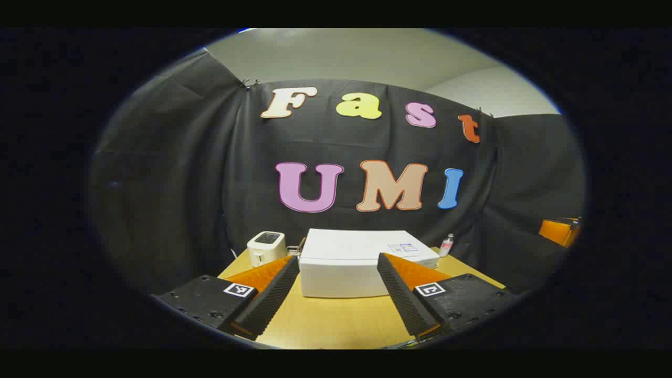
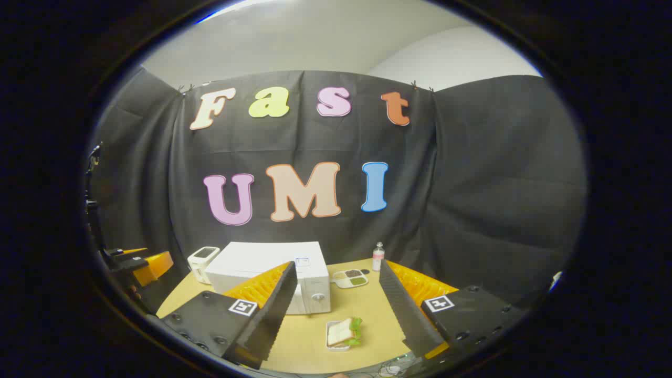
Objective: Open the microwave oven with the left hand, put the food in, and close the microwave oven.
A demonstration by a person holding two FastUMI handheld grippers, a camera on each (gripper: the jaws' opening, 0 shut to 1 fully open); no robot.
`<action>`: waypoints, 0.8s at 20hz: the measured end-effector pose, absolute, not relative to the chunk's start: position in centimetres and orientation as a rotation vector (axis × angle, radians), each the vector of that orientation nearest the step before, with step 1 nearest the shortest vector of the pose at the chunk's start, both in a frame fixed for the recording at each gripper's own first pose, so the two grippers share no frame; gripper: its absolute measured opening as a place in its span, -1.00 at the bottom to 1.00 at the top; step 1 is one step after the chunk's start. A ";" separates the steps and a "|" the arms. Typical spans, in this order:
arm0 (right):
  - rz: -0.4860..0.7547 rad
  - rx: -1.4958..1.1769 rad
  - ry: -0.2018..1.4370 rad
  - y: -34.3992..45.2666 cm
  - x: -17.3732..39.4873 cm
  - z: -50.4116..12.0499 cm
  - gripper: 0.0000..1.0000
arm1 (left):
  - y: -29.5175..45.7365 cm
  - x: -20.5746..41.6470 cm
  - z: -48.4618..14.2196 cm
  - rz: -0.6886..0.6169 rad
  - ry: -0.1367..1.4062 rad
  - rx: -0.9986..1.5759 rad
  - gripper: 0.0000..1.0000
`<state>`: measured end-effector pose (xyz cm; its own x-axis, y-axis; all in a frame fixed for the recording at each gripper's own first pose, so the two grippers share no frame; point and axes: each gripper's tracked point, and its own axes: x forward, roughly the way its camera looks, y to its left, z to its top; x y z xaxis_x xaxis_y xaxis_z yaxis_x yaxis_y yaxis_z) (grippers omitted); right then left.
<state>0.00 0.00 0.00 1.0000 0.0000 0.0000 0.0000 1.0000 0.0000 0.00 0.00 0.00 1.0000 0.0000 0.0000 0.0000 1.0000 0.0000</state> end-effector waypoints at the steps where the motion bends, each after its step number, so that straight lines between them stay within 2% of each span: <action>1: 0.002 0.000 -0.001 0.2 0.0 -0.1 0.84 | 0.0 0.0 0.0 -0.003 -0.002 0.005 0.87; 5: -0.002 -0.003 0.001 1.1 0.1 -0.4 0.84 | 0.4 -0.1 0.1 -0.018 -0.004 0.030 0.92; 16: 0.037 0.021 0.013 2.3 0.9 -1.6 0.84 | -0.6 -0.2 -0.9 -0.033 0.013 0.012 0.87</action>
